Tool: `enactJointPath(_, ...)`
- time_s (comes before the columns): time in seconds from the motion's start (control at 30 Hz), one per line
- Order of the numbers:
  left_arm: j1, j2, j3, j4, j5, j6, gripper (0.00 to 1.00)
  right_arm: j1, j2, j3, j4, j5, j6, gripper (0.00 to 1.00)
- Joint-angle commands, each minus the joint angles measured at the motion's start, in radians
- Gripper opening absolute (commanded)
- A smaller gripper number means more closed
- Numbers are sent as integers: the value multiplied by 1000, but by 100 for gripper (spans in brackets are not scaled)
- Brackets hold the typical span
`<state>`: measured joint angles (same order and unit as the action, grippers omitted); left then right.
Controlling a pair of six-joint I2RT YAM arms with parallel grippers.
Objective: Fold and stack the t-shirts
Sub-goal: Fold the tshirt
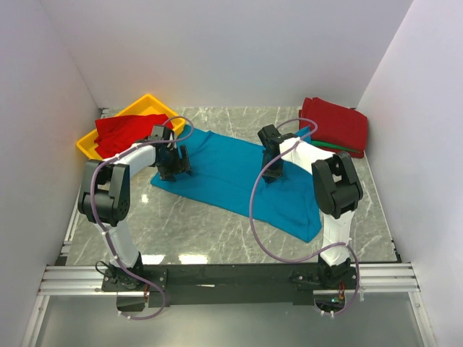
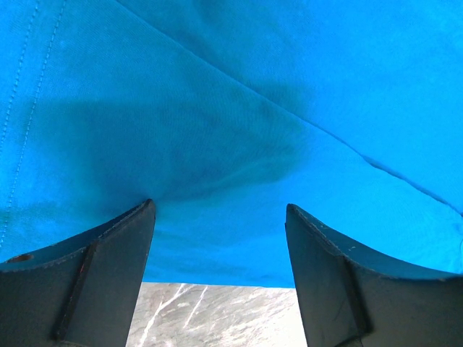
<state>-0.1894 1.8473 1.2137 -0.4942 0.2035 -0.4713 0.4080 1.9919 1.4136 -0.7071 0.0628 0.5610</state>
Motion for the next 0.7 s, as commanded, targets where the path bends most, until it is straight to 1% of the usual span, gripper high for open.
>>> enactJointPath(0.0, 4, 0, 4, 5, -1, 17, 79, 18, -51, 44, -22, 17, 14, 13)
enactJointPath(0.47, 4, 1, 9, 0, -3, 19, 79, 41, -54, 67, -22, 17, 22, 13)
enactJointPath(0.5, 4, 1, 7, 2, -3, 17, 79, 41, -51, 70, -22, 17, 22, 15)
enactJointPath(0.53, 4, 3, 9, 2, -3, 17, 79, 41, -45, 73, -23, 17, 22, 25)
enactJointPath(0.63, 4, 10, 27, 0, -7, 13, 79, 41, -45, 82, -31, 25, 22, 44)
enactJointPath(0.67, 4, 12, 35, 0, -9, 13, 79, 41, -53, 87, -32, 28, 22, 47)
